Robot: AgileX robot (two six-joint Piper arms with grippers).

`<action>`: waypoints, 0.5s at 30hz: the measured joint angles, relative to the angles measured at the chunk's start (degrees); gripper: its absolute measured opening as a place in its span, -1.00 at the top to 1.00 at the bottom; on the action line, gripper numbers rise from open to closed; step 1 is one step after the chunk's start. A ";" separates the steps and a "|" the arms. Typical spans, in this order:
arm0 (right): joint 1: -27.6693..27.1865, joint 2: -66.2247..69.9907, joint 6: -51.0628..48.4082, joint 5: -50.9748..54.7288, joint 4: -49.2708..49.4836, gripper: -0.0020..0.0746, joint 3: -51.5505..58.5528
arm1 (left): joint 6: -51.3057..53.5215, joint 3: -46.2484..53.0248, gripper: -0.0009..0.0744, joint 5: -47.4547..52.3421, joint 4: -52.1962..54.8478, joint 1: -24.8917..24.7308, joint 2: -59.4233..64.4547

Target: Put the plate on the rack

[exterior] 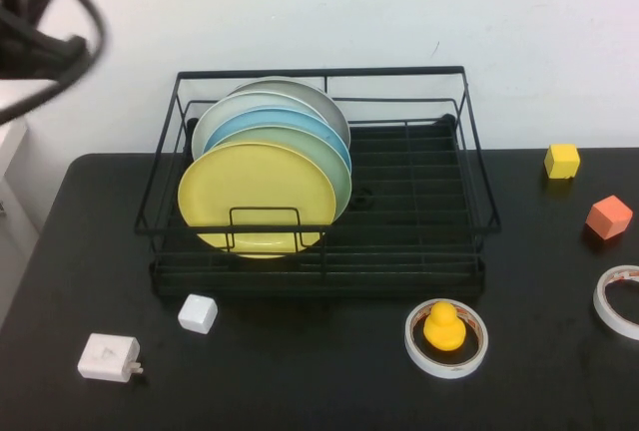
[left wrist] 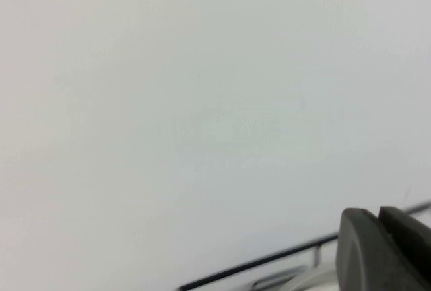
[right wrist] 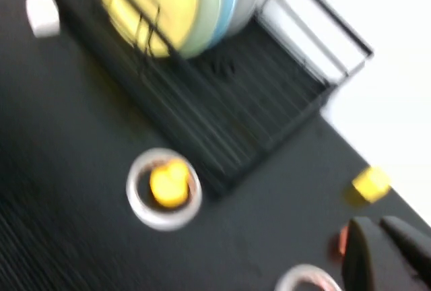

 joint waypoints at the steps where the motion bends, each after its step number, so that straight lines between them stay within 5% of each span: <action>1: 0.00 -0.91 -0.02 -1.63 1.04 0.95 1.44 | -1.73 0.73 0.97 0.01 -0.12 0.00 -1.87; 15: 0.00 -19.23 -1.94 -12.90 11.50 0.95 27.73 | -10.64 27.70 0.98 -2.66 -0.34 0.00 -37.39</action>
